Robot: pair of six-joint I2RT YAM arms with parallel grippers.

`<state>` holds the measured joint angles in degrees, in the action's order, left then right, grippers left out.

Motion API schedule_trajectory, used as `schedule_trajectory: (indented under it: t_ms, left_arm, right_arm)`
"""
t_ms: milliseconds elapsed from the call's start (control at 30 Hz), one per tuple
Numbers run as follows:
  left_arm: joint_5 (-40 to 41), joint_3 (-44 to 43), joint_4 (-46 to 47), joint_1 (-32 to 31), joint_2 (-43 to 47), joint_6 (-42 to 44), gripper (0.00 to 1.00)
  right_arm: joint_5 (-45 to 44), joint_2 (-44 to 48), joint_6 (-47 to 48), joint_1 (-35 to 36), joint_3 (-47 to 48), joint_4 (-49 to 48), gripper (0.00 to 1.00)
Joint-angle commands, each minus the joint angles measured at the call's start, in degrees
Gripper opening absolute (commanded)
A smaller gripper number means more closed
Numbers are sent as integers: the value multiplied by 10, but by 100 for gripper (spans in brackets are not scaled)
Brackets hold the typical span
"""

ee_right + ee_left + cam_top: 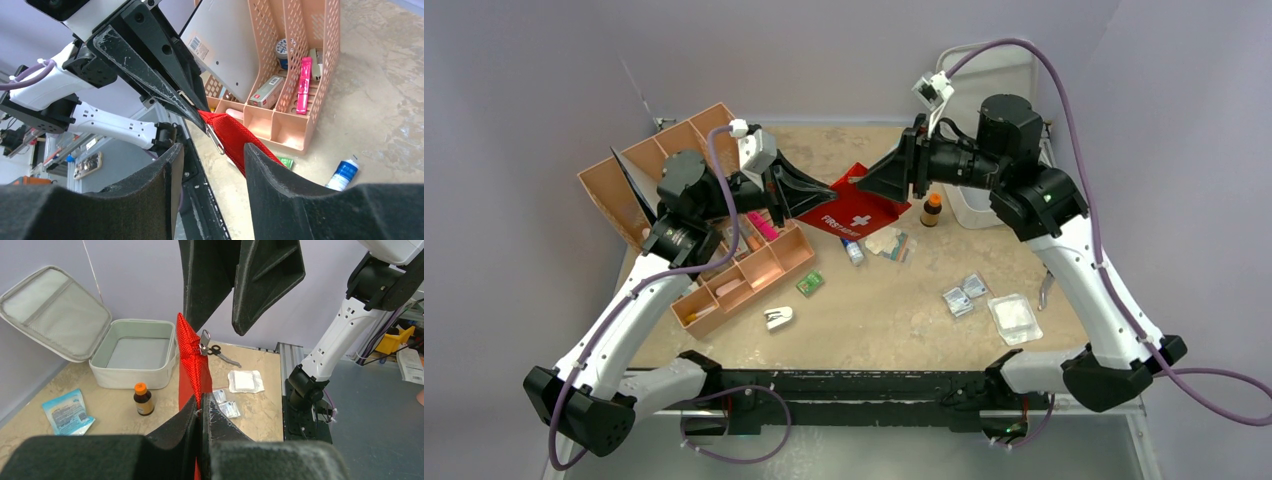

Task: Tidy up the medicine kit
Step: Zip the medicine pouch.

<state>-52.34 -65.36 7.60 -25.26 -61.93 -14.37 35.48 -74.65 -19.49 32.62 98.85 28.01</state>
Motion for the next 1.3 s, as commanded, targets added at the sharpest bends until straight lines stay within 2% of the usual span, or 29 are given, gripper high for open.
schedule_trajectory:
  t_ms: [0,333,800,1167,1233,1267]
  left_arm:
    - [-8,-6,14,-1,0,-3,0]
    - [-2,-4,11,-1,-2,0,0]
    - [0,0,6,-1,0,6,0]
    - [2,1,4,-1,2,7,0]
    - [2,0,4,-1,3,5,0]
    - [3,-1,5,-1,4,3,0]
  right_arm:
    - [38,-5,-17,1,-6,-39,50]
    - [43,-16,-27,1,-15,-45,45]
    - [70,-17,-61,1,-48,-101,35]
    - [77,-11,-60,1,-57,-116,35]
    - [78,-10,-59,1,-58,-118,28]
    - [79,-9,-58,1,-61,-121,20]
